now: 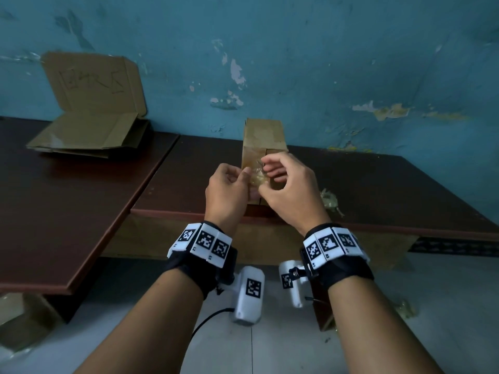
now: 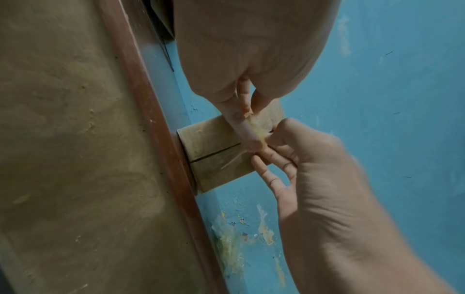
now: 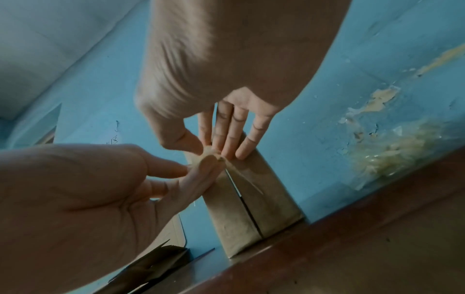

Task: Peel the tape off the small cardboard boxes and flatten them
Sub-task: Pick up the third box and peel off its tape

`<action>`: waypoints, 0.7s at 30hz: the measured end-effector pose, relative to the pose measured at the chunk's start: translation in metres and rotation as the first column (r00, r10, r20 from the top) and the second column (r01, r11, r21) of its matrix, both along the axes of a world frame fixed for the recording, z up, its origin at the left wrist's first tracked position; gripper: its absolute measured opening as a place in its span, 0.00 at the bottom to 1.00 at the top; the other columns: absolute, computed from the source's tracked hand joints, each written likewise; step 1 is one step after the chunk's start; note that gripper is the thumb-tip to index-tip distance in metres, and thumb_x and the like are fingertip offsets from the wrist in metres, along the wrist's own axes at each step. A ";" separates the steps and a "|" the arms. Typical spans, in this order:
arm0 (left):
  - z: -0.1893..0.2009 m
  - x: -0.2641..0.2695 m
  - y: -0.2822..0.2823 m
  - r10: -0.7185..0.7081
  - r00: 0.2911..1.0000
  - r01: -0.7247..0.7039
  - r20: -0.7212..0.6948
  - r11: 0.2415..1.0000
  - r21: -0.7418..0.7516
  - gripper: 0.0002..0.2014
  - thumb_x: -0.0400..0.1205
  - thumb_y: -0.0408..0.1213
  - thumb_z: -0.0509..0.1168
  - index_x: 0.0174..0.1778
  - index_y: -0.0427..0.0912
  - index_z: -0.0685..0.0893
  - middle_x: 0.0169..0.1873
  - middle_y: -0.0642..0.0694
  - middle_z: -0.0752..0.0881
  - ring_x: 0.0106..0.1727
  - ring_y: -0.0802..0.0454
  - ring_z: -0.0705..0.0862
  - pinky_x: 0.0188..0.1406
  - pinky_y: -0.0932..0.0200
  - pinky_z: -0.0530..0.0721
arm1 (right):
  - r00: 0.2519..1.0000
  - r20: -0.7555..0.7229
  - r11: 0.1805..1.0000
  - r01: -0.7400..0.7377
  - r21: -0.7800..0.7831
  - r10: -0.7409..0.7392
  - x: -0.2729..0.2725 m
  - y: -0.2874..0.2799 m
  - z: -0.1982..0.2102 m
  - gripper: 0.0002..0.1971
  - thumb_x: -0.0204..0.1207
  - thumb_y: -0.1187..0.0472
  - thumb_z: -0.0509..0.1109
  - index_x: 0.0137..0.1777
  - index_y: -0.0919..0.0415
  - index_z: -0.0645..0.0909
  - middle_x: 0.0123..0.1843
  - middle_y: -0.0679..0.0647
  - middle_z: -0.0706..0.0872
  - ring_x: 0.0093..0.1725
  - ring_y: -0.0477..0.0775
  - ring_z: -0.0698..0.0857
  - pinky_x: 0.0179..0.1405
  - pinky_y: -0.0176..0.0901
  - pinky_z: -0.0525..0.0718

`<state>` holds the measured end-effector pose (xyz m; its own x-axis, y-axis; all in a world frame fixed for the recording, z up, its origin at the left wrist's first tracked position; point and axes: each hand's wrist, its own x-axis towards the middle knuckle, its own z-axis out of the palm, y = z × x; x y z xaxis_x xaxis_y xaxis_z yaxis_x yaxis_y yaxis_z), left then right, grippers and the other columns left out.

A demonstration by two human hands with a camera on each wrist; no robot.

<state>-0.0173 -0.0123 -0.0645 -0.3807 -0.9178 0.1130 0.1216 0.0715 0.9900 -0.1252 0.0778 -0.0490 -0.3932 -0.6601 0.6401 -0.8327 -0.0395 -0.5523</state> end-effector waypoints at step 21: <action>-0.003 -0.002 0.005 -0.022 0.993 0.074 0.113 0.878 -0.474 0.16 0.79 0.28 0.79 0.56 0.50 0.85 0.51 0.47 0.85 0.46 0.62 0.87 0.46 0.73 0.83 | 0.953 0.272 0.989 0.110 0.097 -0.133 -0.007 -0.008 0.006 0.09 0.84 0.65 0.74 0.59 0.57 0.79 0.44 0.46 0.88 0.42 0.40 0.86 0.39 0.28 0.80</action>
